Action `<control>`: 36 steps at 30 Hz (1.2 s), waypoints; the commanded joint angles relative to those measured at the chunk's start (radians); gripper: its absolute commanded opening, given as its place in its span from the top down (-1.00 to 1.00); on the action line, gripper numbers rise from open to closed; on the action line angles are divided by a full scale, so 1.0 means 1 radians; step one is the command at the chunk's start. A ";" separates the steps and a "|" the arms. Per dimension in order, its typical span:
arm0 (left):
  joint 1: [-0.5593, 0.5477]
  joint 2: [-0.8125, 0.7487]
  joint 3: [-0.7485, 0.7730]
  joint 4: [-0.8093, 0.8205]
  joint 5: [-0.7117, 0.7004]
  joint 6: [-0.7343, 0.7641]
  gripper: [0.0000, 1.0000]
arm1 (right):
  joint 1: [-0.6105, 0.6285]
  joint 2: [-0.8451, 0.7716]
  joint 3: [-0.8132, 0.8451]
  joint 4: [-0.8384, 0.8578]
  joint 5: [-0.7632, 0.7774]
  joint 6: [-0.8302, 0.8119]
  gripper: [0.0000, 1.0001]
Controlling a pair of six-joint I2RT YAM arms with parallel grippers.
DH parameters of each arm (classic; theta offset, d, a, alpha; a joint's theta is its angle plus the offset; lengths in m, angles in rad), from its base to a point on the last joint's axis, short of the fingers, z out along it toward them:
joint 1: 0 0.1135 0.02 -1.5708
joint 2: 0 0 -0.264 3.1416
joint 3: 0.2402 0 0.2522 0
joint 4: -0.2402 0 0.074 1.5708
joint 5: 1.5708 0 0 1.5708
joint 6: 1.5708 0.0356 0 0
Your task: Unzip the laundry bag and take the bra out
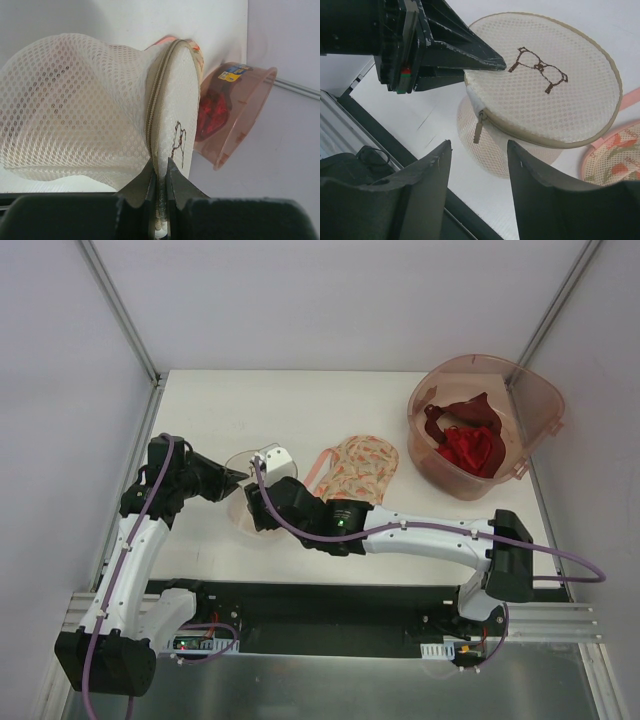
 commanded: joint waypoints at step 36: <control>0.010 -0.026 -0.005 -0.079 0.029 -0.295 1.00 | -0.091 0.003 0.001 0.029 -0.184 -0.616 0.98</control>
